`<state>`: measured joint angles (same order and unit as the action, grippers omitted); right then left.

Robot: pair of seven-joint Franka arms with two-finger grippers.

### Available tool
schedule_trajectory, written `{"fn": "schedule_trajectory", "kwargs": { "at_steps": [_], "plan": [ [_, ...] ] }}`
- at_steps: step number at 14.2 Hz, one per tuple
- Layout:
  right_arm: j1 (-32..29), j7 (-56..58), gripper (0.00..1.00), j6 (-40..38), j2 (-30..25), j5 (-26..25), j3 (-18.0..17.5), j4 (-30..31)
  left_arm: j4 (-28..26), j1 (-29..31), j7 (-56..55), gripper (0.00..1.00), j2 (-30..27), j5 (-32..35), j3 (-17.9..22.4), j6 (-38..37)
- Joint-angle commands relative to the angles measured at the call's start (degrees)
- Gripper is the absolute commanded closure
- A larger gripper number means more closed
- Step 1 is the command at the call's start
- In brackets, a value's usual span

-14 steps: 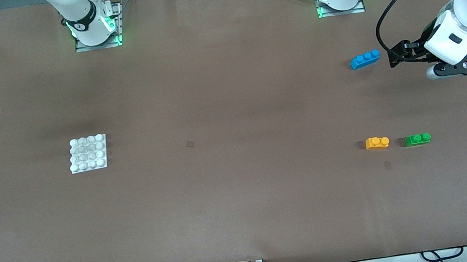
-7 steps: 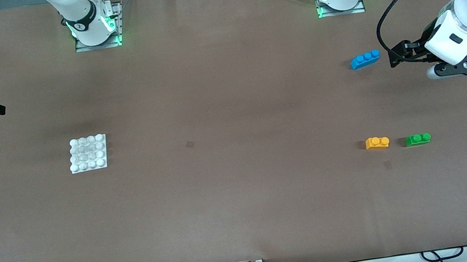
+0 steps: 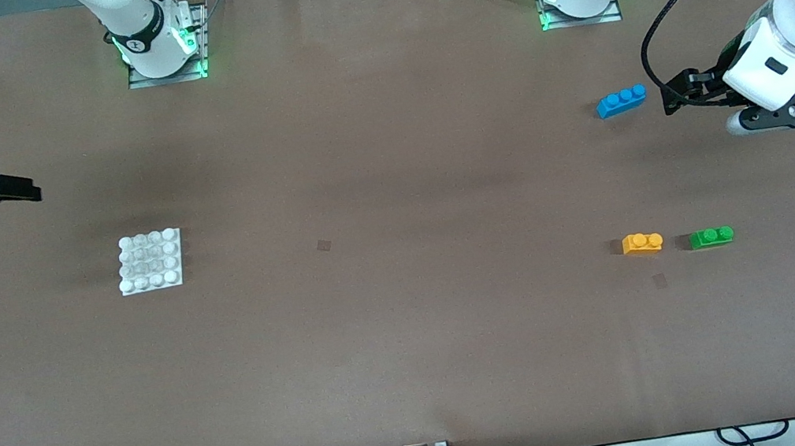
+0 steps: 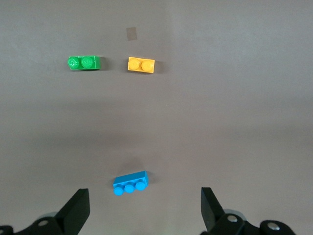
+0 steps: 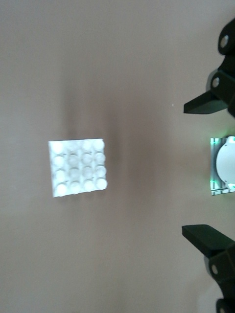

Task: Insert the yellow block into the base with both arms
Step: 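Reach the right gripper to the white base while the left gripper reaches the yellow block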

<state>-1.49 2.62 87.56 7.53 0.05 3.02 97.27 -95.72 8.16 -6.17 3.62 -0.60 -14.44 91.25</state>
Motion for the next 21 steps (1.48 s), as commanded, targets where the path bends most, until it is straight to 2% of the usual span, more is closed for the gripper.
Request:
{"fn": "schedule_trajectory", "kwargs": {
  "at_steps": [1,3,4,5,8,10,11,14,18,20,21],
  "plan": [
    [-1.06,1.07,0.0,11.43,2.05,0.56,-0.03,9.64,1.76,0.02,1.43,0.0,0.78,-1.33,0.29,-1.34],
    [-1.41,1.77,0.0,25.39,3.18,0.74,-0.03,17.92,1.76,0.02,1.43,0.0,0.86,-1.33,0.29,-1.25],
    [-2.28,4.13,0.0,30.78,5.19,0.74,0.06,19.35,1.85,0.02,1.43,0.0,1.21,-1.33,0.29,-1.25],
    [-3.95,6.94,0.0,33.79,8.26,1.35,-0.03,19.36,2.02,0.02,1.43,0.0,1.91,-1.33,0.29,-1.07],
    [-6.34,14.75,0.0,37.49,14.69,12.66,-0.03,19.01,8.06,-0.07,1.43,0.0,9.27,-1.16,0.29,-0.55],
    [-6.16,16.19,0.0,42.68,17.59,13.31,-0.03,19.1,12.73,0.1,1.51,0.0,16.56,-0.89,0.29,0.85],
    [-6.16,16.19,0.0,43.83,18.83,13.31,-0.12,19.1,13.96,0.11,1.6,0.0,19.73,-0.8,0.73,3.82],
    [-5.28,16.19,0.0,46.47,20.77,13.31,-0.21,19.1,13.1,0.02,5.2,0.0,25.64,-0.54,1.7,15.51],
    [-5.1,16.19,0.0,46.3,20.95,13.31,-0.29,19.1,12.49,-0.25,5.2,0.0,30.39,1.29,1.96,20.28],
    [-4.67,16.19,0.0,46.3,21.3,13.31,-0.29,19.1,10.22,-0.25,5.12,0.0,31.89,2.8,1.96,25.88],
    [-4.23,16.19,0.11,46.21,21.3,13.4,-0.29,19.1,7.33,-0.25,5.2,0.0,31.89,2.89,1.96,30.52]
  ]
}}
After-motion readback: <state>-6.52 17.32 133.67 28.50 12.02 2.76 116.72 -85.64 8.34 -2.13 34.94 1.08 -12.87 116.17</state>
